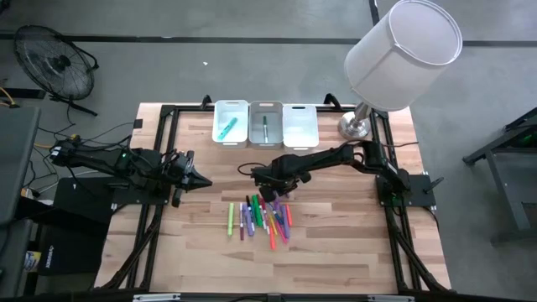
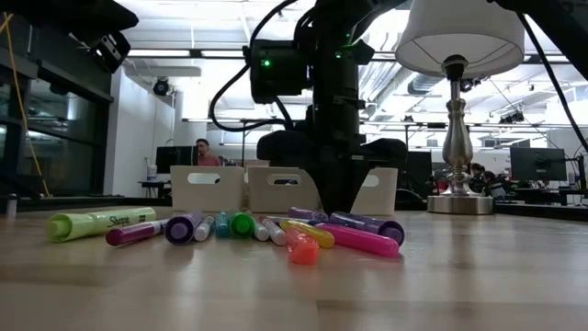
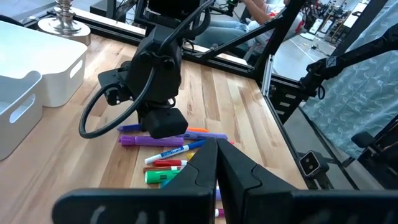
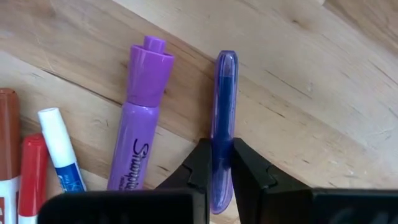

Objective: Pick & Place Markers
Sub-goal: Put the violet pen into the right white bin

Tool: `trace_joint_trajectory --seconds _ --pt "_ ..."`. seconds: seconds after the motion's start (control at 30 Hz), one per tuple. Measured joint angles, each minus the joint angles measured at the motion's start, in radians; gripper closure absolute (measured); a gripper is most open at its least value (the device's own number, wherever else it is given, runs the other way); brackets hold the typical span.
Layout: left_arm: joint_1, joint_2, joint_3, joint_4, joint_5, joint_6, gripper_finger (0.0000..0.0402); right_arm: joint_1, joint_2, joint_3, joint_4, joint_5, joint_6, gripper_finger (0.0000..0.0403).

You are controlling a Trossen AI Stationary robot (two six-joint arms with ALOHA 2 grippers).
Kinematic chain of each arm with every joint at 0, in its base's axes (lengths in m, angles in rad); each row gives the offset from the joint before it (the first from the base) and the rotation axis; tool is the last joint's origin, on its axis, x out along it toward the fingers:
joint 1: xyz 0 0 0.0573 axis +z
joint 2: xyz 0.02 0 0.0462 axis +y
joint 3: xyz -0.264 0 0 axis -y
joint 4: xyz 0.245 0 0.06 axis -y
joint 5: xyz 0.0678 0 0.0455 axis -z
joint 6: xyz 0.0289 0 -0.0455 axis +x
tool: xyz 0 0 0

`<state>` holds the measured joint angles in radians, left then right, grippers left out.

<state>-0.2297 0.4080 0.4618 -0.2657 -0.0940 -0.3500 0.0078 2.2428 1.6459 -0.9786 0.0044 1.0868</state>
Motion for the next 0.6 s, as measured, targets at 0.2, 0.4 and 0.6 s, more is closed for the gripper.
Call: trace_joint_trajectory --seconds 0.2,0.4,0.6 --pt "0.0 0.0 0.0 0.0 0.0 0.0 0.0401 0.0 -0.053 -0.007 -0.008 0.045 -0.014 0.0373" --pt "0.0 0.0 0.0 0.001 -0.001 0.0 0.0401 -0.017 -0.181 -0.005 -0.03 0.13 -0.014 0.0373" --pt "0.0 0.0 0.0 0.001 -0.002 0.0 0.0401 -0.061 -0.306 -0.004 -0.047 0.227 -0.011 0.0373"
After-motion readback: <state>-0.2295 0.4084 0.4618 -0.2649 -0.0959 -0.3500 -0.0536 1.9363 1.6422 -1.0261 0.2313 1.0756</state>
